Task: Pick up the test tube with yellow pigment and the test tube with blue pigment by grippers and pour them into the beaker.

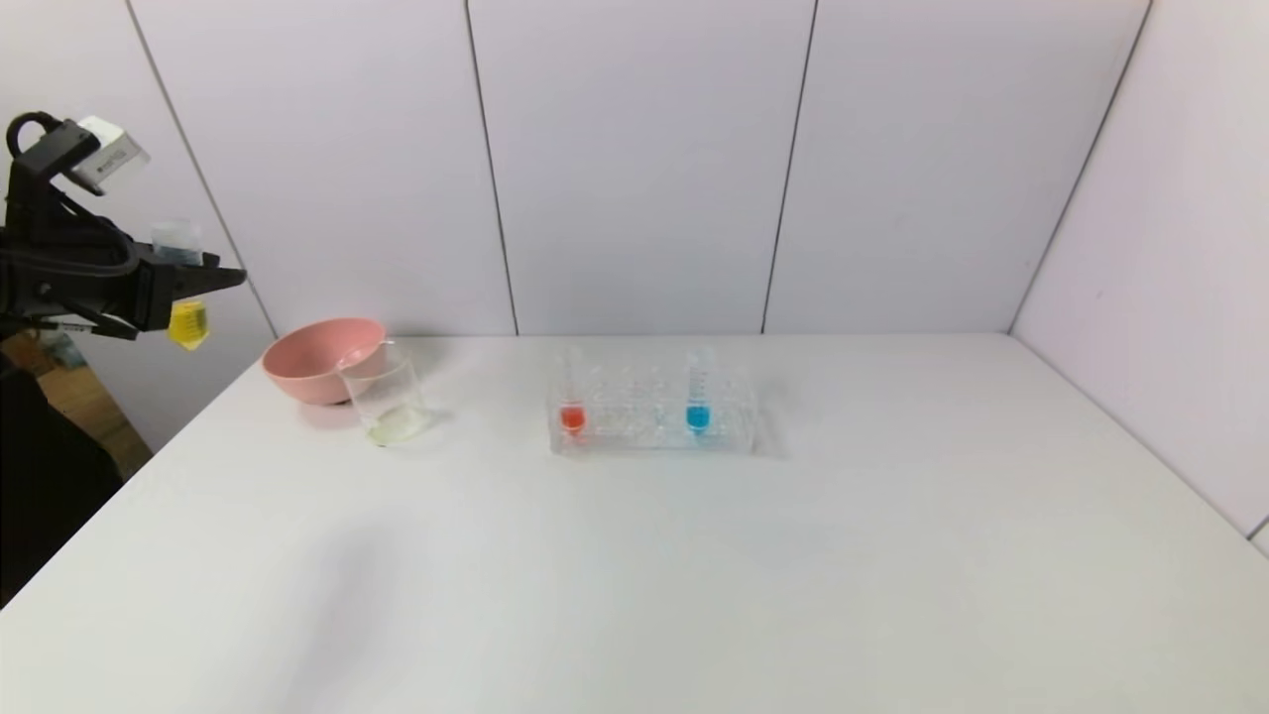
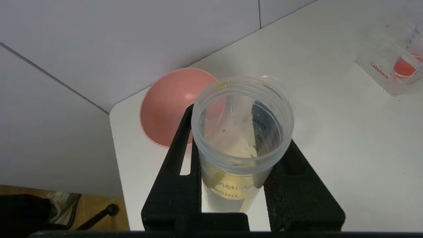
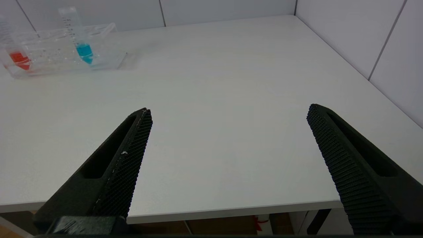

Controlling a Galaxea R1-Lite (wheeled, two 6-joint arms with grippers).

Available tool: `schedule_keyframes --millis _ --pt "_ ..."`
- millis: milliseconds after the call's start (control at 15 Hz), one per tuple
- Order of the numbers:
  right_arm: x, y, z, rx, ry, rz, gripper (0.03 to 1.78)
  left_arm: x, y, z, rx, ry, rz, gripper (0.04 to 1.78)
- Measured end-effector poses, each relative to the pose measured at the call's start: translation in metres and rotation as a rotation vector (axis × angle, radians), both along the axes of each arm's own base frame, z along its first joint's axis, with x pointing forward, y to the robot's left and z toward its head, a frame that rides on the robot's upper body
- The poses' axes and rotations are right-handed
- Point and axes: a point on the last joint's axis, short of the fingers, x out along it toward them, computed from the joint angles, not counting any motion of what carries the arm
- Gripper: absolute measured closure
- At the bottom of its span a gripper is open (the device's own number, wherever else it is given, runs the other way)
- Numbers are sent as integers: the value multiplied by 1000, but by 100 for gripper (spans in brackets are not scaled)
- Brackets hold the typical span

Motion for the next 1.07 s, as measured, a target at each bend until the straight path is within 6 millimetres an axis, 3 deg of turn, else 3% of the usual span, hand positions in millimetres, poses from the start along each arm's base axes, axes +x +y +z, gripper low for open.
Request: schedule_keyframes --millis 467,1067 --pt "0 0 0 0 0 1 10 24 24 18 326 26 -153 129" --pt "0 0 0 0 0 0 10 59 37 -5 595 111 -325 129"
